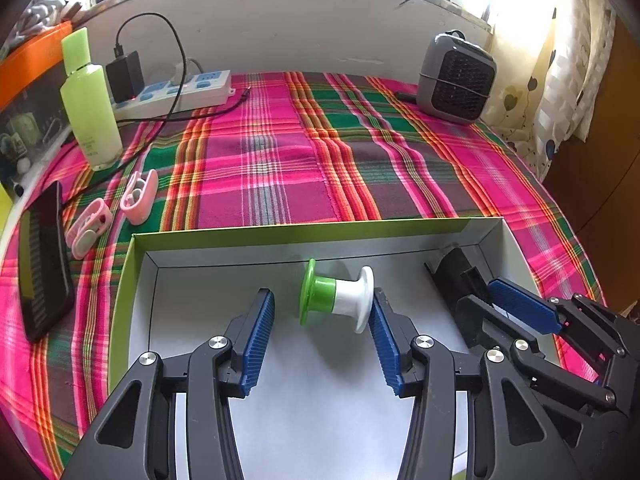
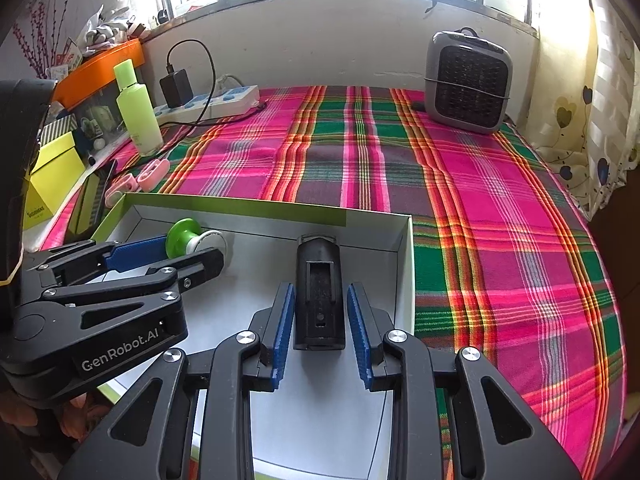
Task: Organize objects
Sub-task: 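Lower both held objects into the box and open both tools, then withdraw both tools from the box back toward the remaining items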
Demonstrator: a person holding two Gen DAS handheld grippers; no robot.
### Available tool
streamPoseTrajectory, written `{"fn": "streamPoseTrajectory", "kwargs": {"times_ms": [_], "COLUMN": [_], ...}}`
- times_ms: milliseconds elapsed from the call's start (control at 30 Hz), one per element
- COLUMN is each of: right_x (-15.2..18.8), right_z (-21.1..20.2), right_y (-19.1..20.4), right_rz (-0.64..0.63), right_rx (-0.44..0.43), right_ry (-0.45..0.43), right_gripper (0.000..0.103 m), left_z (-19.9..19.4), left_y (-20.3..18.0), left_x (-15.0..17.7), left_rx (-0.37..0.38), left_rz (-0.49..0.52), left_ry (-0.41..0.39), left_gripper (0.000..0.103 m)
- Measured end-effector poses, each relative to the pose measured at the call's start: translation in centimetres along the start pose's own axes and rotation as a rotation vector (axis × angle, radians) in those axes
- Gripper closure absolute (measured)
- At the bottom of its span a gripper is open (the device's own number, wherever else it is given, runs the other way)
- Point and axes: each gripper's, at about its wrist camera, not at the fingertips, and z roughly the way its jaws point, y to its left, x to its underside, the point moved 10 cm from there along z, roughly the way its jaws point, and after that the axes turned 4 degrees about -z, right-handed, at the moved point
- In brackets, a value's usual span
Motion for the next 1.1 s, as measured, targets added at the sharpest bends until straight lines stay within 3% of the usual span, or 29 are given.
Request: {"fn": "streamPoseTrajectory", "kwargs": {"times_ms": [233,1100], "right_x": [0.3,3.9], "right_z": [-0.9,-7.0], "right_y": [0.1,1.8], "right_rz": [0.001,-0.026], "right_rx": [-0.002,-0.04], "right_ry": [-0.012,-0.088], "right_gripper": [0.068,0.068], "left_z": [-1.5,-8.4], "left_y": [-0.1,0.6], "left_x": [0.3,5.2], "left_rx": [-0.022,-0.005], "left_rz": [0.02,-0.001], "left_ry": [-0.032,-0.1], "left_gripper": [0.054,0.053]}}
